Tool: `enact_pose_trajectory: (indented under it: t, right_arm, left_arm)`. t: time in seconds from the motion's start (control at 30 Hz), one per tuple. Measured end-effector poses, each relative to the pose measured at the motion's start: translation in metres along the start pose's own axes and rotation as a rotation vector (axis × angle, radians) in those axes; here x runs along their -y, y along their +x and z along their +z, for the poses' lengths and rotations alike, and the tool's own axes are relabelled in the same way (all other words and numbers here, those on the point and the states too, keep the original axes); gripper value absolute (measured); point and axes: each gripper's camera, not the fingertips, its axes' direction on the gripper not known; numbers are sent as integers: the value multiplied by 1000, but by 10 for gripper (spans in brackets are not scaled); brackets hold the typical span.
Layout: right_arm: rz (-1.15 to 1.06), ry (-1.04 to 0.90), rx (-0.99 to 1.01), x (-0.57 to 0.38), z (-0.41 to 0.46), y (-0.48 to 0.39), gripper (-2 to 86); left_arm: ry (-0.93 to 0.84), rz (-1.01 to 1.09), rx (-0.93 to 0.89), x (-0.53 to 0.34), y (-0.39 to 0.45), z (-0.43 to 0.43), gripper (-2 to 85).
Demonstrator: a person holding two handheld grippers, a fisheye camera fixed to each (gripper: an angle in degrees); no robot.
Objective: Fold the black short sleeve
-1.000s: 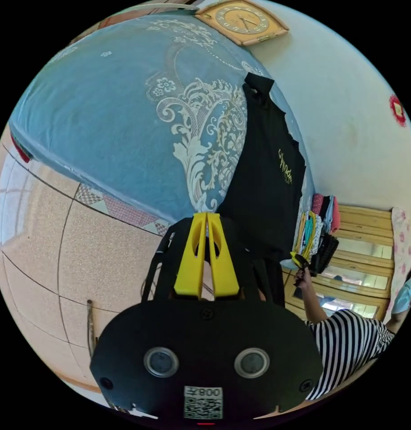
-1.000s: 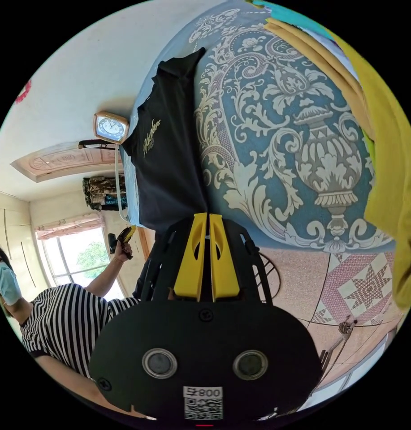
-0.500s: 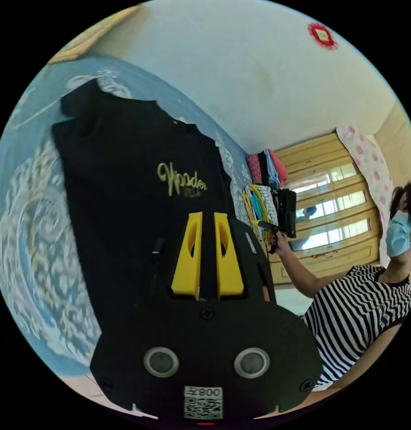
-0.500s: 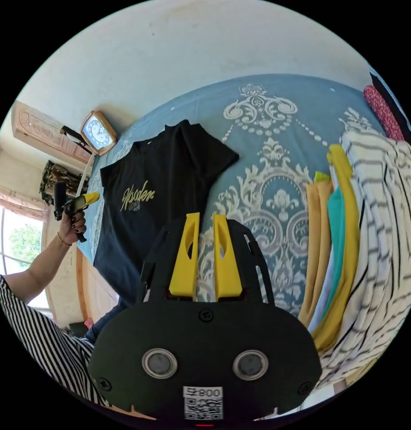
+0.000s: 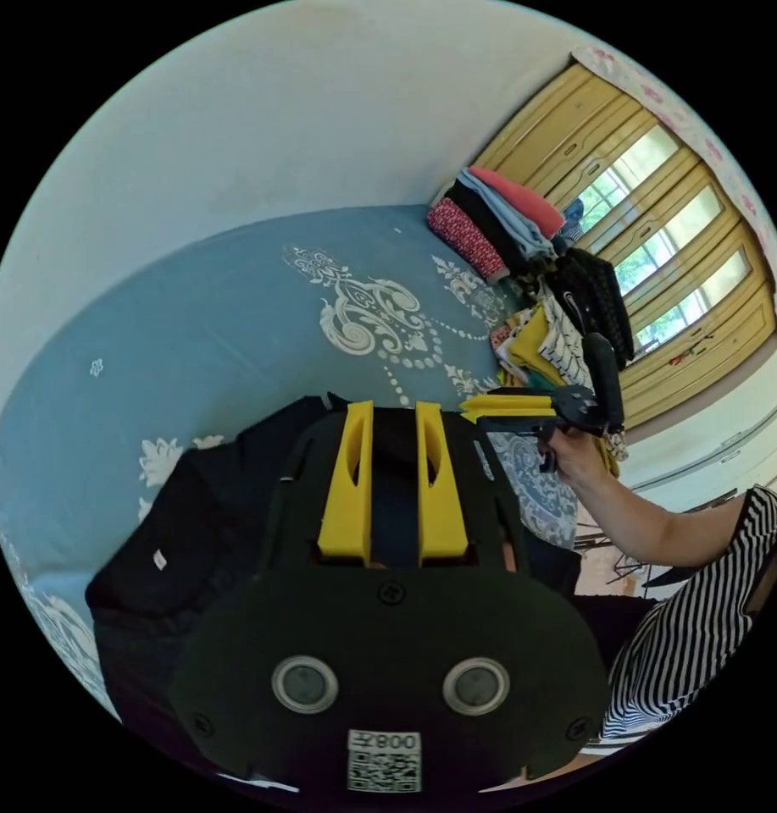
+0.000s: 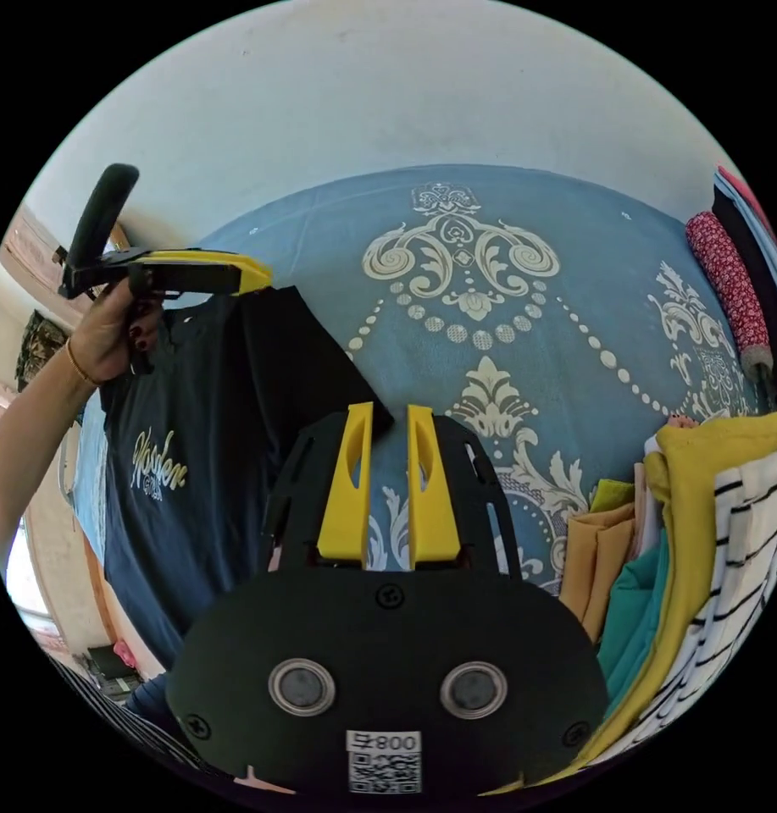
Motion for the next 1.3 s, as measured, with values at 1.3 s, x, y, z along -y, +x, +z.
enact_pose_trajectory:
  t: [1.3]
  right_arm:
    - [191,248,14,48,-73,-175,57]
  left_arm:
    - [515,-355,1,-257,-91,-215,33]
